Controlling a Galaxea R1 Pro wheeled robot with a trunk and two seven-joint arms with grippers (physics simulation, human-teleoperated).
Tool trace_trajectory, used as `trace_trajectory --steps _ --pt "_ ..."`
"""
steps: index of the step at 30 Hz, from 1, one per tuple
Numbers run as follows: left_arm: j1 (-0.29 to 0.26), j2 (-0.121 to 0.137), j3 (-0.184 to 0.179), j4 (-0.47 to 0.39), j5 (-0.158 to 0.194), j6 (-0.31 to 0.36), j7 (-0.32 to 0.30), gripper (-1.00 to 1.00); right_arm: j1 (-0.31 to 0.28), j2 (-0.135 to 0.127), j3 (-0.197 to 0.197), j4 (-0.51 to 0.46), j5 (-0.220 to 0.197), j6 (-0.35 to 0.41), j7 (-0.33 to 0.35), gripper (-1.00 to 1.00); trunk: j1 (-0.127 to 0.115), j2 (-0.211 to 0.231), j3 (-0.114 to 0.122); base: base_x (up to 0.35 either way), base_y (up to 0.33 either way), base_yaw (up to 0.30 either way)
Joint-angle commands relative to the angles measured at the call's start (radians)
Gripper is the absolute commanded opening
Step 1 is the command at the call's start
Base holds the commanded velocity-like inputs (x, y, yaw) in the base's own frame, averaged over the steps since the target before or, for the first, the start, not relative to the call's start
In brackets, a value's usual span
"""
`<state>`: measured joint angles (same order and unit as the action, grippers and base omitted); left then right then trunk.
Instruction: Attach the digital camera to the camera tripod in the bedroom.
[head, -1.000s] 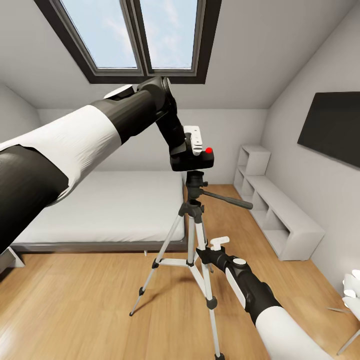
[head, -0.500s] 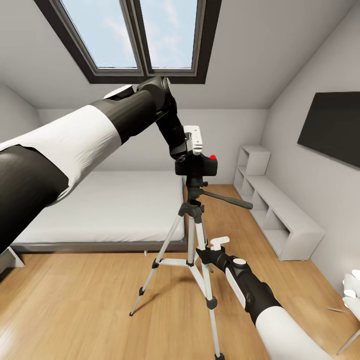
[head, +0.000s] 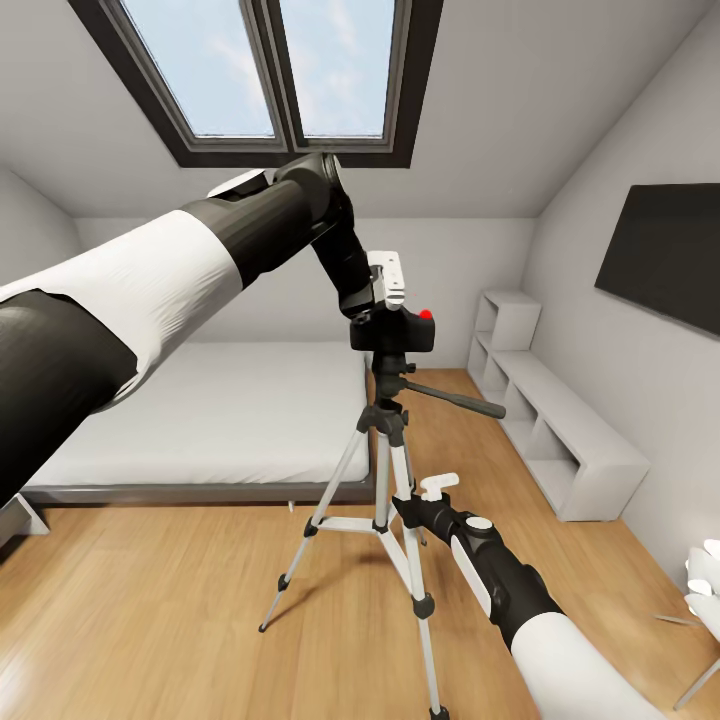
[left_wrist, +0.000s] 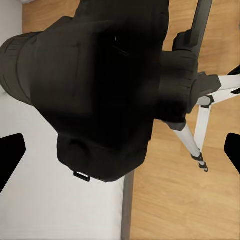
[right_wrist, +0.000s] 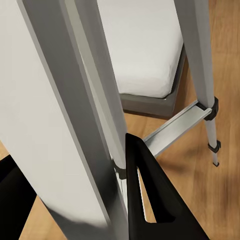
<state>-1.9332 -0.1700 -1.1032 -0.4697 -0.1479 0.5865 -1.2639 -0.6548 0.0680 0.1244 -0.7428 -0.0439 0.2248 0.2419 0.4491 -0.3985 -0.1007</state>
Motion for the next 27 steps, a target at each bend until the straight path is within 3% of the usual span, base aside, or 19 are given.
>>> trace_trajectory --steps 1,7,11,12,17,18,23,24,27 --pt "-0.001 0.000 -0.001 0.000 -0.003 0.010 -0.005 1.00 0.000 -0.001 0.000 0.003 0.075 0.005 -0.003 -1.00 0.001 -0.002 -0.003 0.000 0.000 0.000" --pt "-0.001 0.005 0.024 0.015 0.017 0.010 -0.001 1.00 0.000 -0.001 0.000 0.003 0.075 0.005 -0.003 -1.00 0.001 -0.002 -0.003 0.000 0.000 0.000" --pt "-0.001 0.014 0.098 0.021 0.069 0.010 0.022 1.00 0.000 -0.001 0.000 0.003 0.075 0.006 -0.003 -1.00 0.001 -0.002 -0.003 0.000 0.000 0.000" --pt "-0.001 0.024 0.160 0.025 0.107 0.010 0.042 1.00 0.000 -0.001 0.000 0.003 0.075 0.006 -0.003 -1.00 0.001 -0.002 -0.003 0.000 0.000 0.000" --pt "-0.001 0.056 0.354 0.059 0.212 0.010 0.106 1.00 0.000 -0.001 0.000 0.003 0.075 0.005 -0.004 -1.00 0.001 -0.002 -0.003 0.000 0.000 0.000" --pt "-0.001 0.069 0.433 0.084 0.250 0.010 0.134 1.00 0.000 -0.001 0.000 0.003 0.075 0.005 -0.004 -1.00 0.001 -0.002 -0.003 0.000 0.000 0.000" --pt "-0.001 0.097 0.598 0.173 0.331 0.010 0.179 1.00 0.000 -0.001 0.000 0.003 0.075 0.005 -0.004 -1.00 0.001 -0.002 -0.003 0.000 0.000 0.000" --pt "-0.002 0.110 0.647 0.215 0.360 0.010 0.186 1.00 0.000 -0.001 0.000 0.003 0.075 0.005 -0.004 -1.00 0.001 -0.002 -0.003 0.000 0.000 0.000" --pt "-0.001 0.132 0.702 0.279 0.409 0.007 0.192 1.00 0.000 -0.001 0.000 0.003 0.075 0.005 -0.004 -1.00 0.001 -0.002 -0.003 0.000 0.000 0.000"
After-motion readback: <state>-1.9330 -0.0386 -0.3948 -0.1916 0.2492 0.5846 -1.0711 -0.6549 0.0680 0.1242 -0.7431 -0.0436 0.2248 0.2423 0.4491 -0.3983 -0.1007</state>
